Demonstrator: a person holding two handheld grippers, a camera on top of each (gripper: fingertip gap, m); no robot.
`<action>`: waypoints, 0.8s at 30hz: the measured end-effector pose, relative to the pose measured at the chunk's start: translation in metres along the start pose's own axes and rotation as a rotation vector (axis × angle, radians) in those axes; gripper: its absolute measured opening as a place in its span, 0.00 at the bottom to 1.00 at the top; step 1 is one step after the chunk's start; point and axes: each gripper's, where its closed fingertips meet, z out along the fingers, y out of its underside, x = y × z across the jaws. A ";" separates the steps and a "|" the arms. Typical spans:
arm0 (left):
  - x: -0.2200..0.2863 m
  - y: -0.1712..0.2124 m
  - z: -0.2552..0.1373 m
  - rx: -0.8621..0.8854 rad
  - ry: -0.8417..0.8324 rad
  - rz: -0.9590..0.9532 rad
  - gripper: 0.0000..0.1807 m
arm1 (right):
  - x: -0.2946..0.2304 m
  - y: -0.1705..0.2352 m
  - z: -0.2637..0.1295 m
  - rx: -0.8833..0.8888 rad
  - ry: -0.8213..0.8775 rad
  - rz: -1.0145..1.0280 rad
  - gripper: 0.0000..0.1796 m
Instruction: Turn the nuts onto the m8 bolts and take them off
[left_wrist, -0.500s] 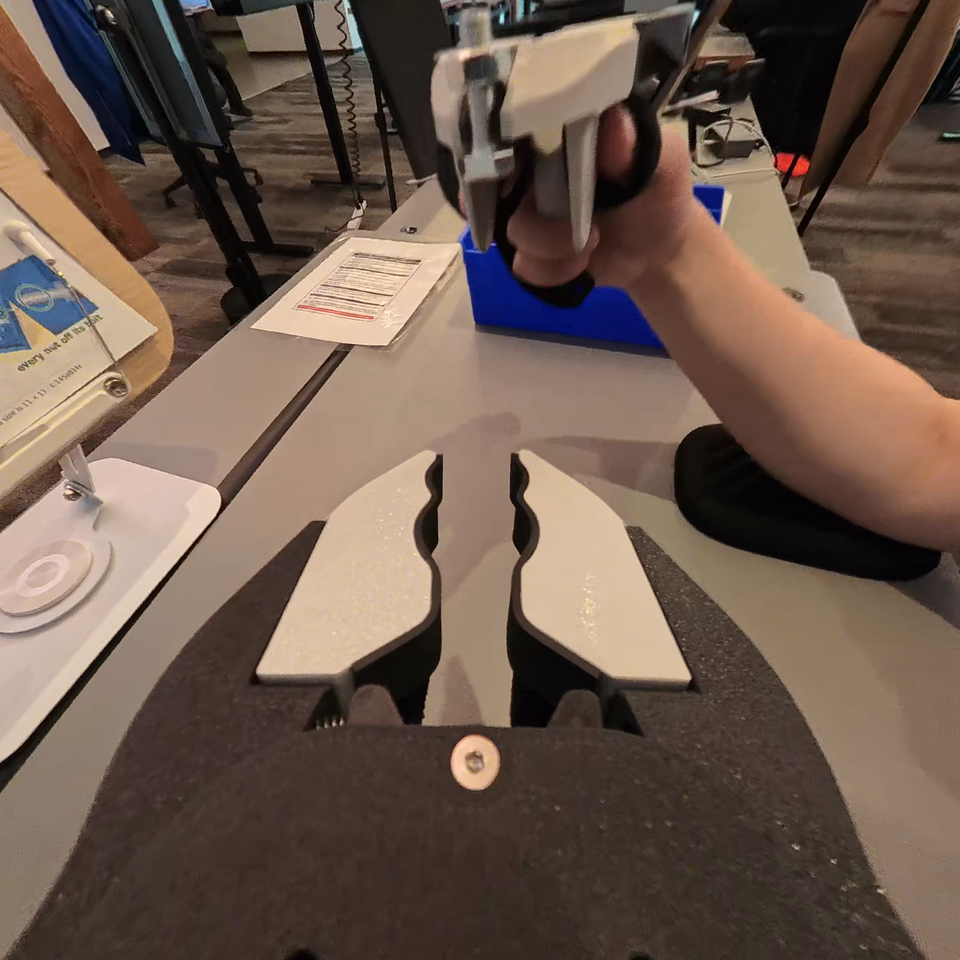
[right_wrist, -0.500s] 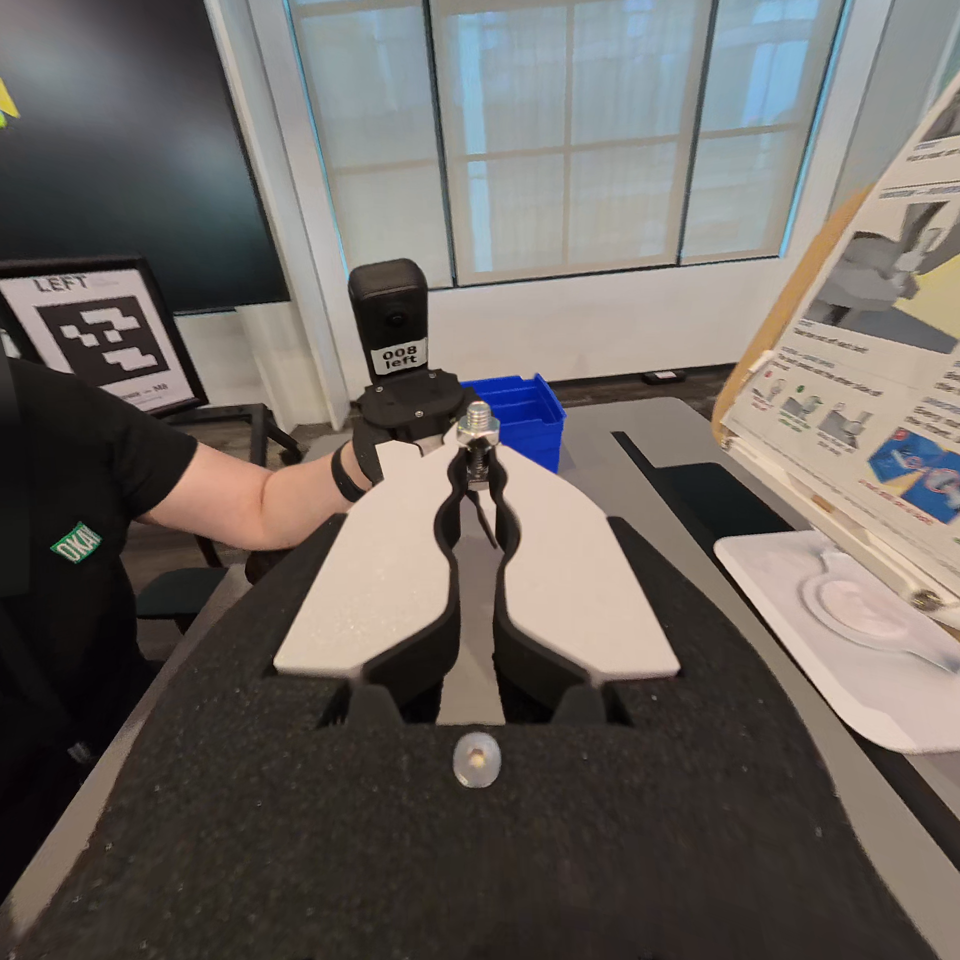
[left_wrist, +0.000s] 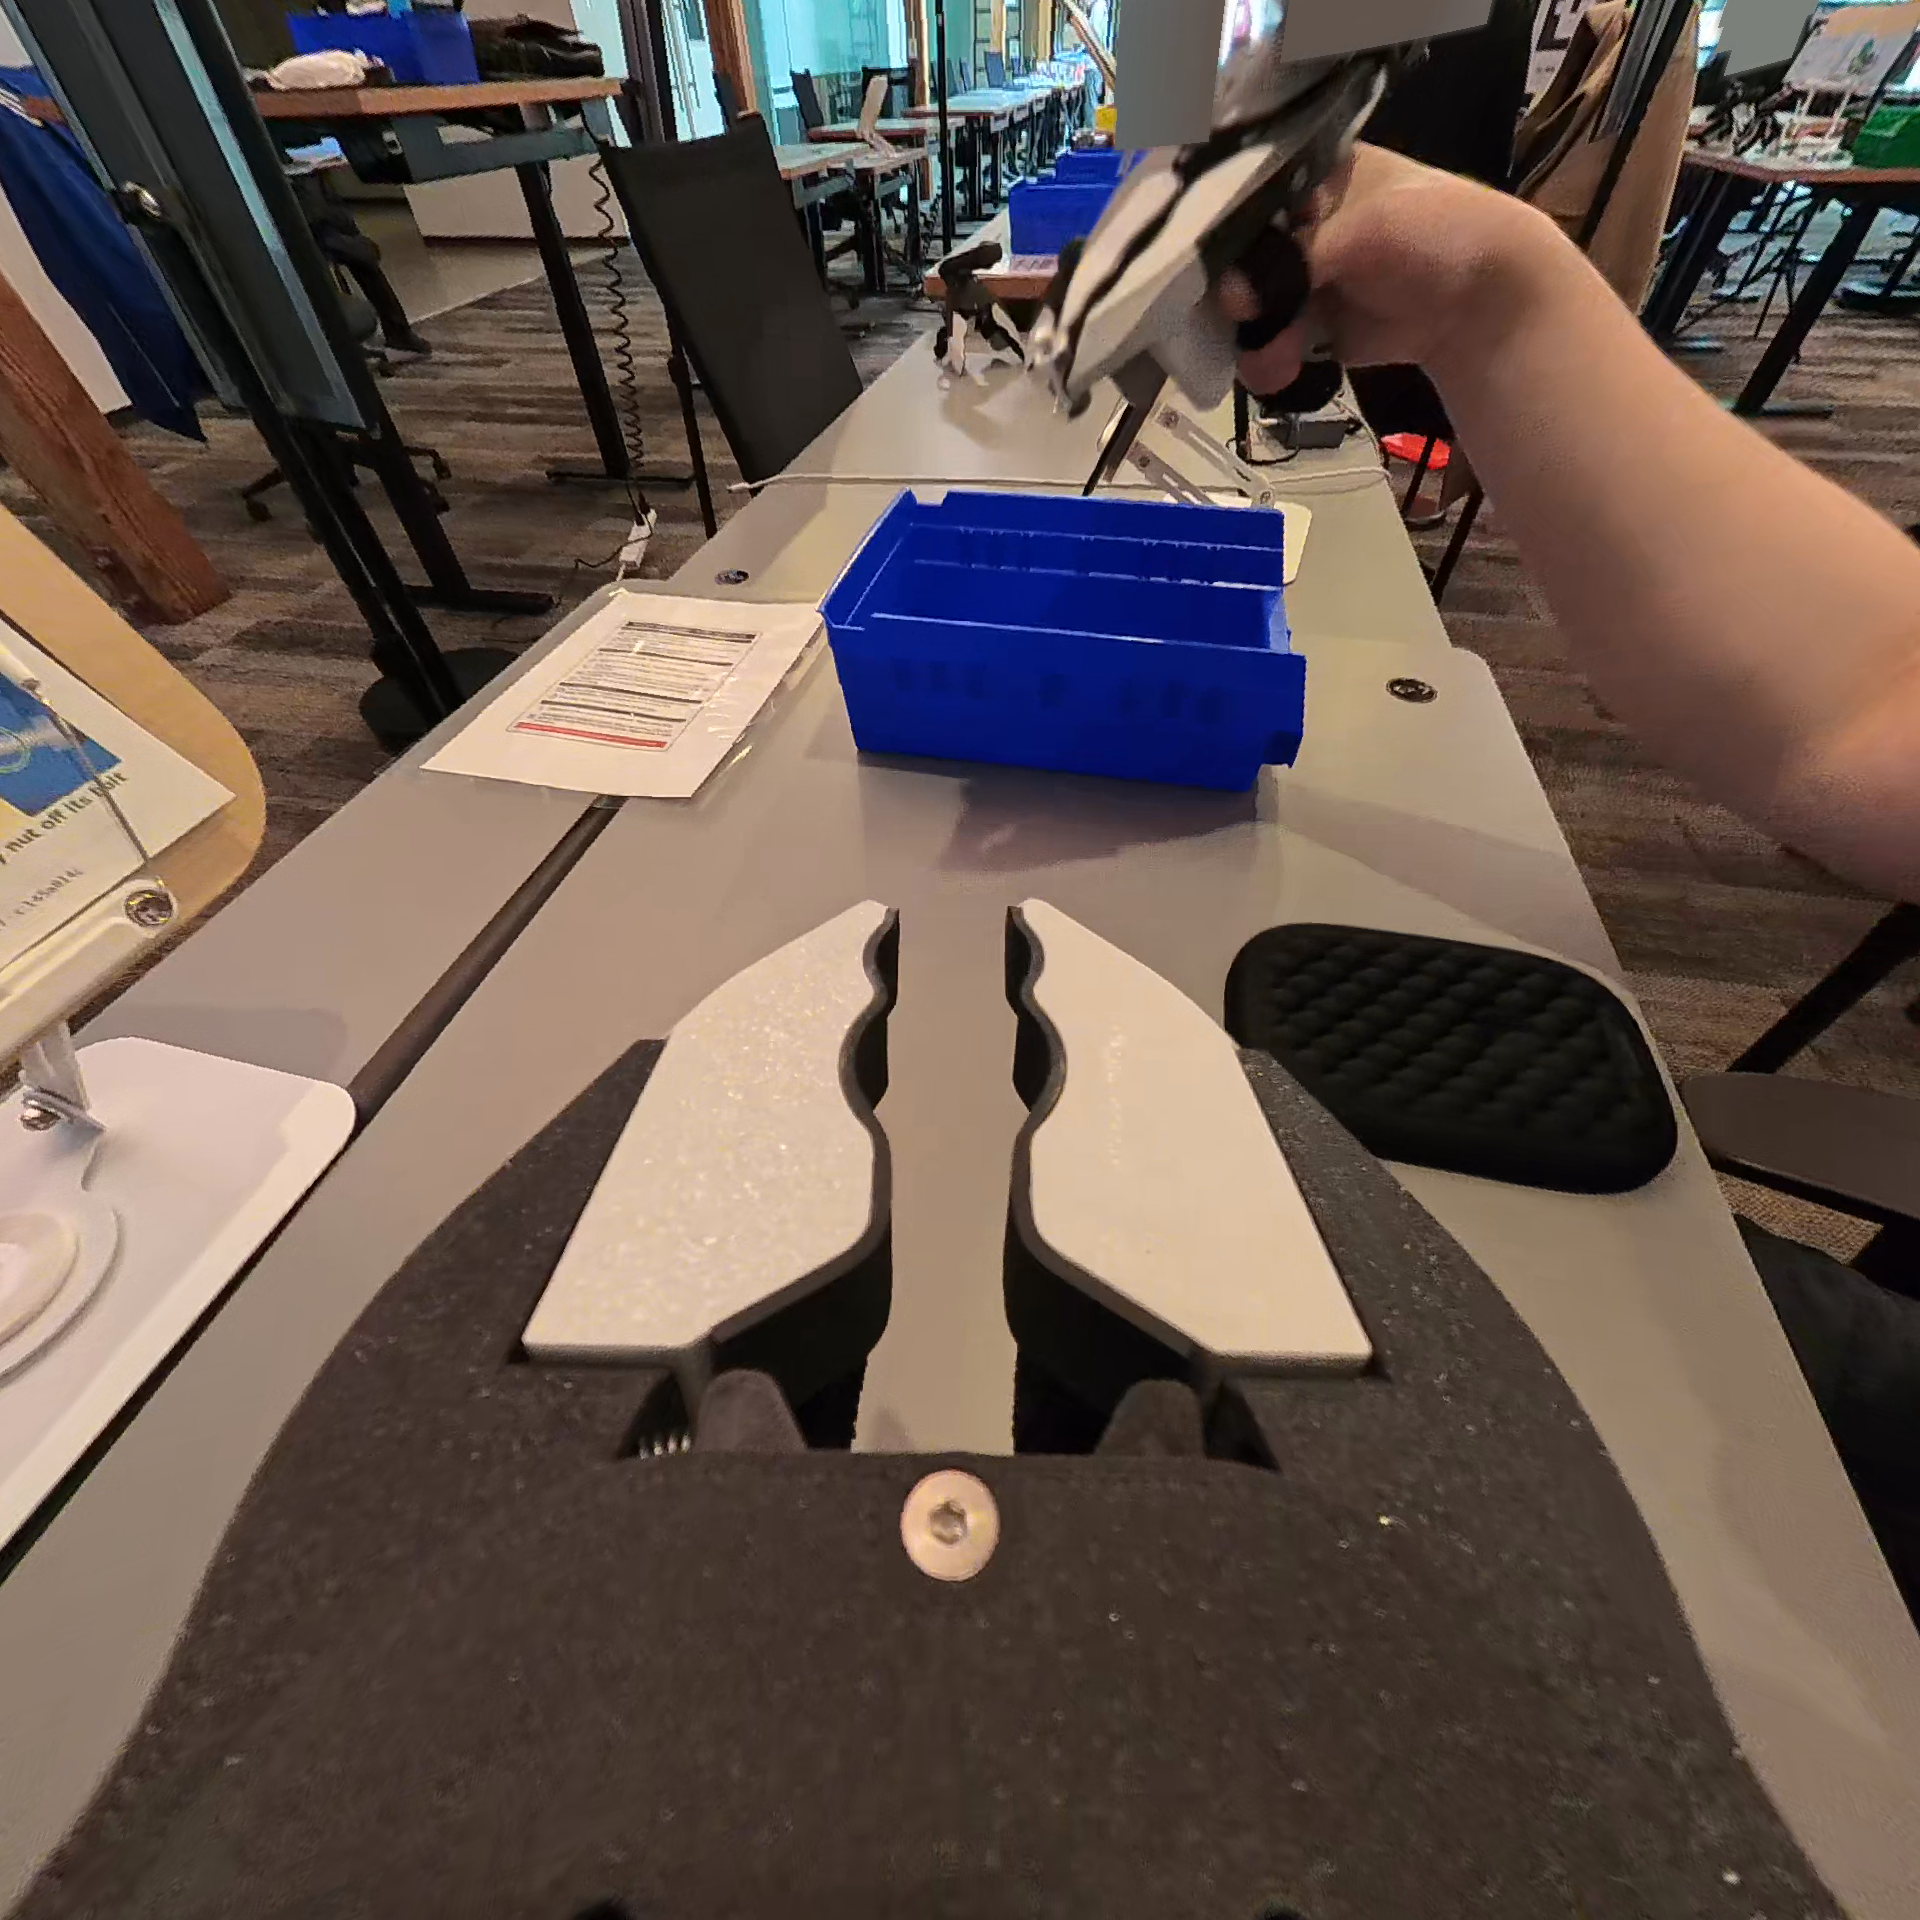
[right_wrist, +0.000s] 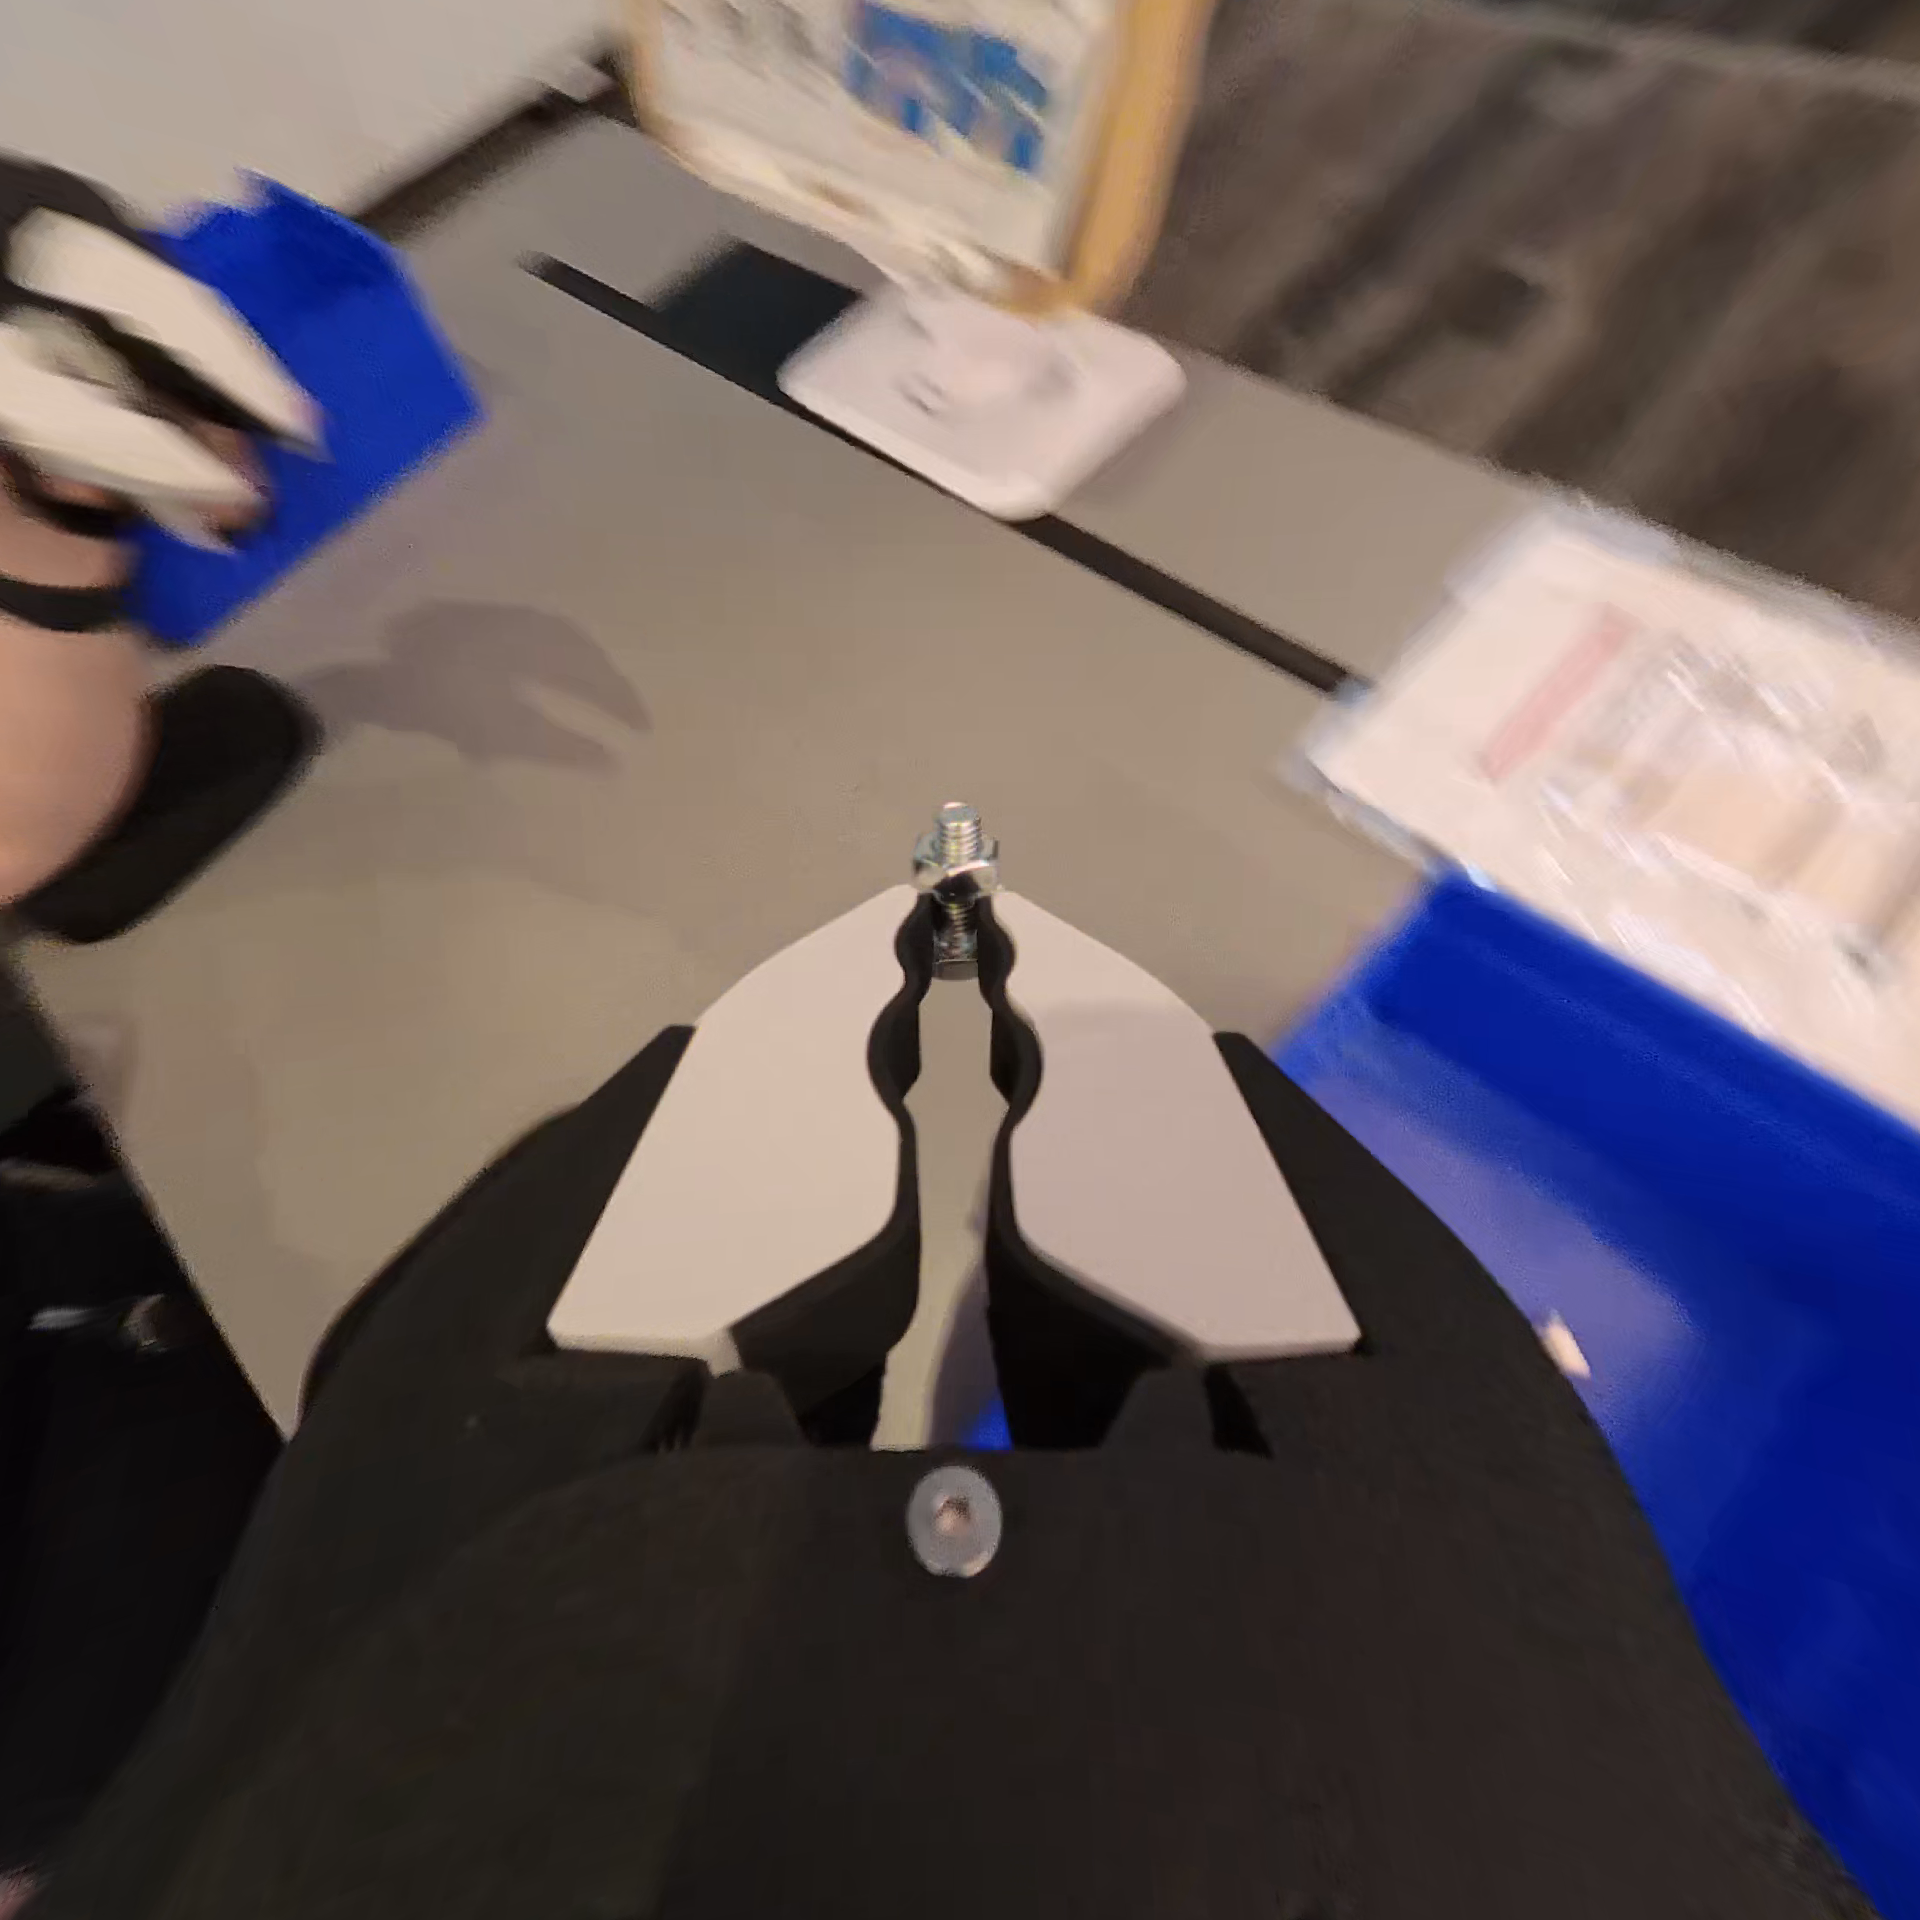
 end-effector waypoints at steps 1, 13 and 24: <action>0.000 -0.001 -0.001 0.002 0.002 -0.001 0.11 | 0.022 0.016 -0.006 -0.055 0.073 0.051 0.04; 0.002 0.003 0.003 -0.032 -0.004 0.015 0.11 | 0.144 0.163 -0.010 -0.556 0.339 0.391 0.04; 0.005 0.017 0.015 -0.089 0.012 0.033 0.11 | 0.207 0.192 -0.006 -0.810 0.491 0.330 0.04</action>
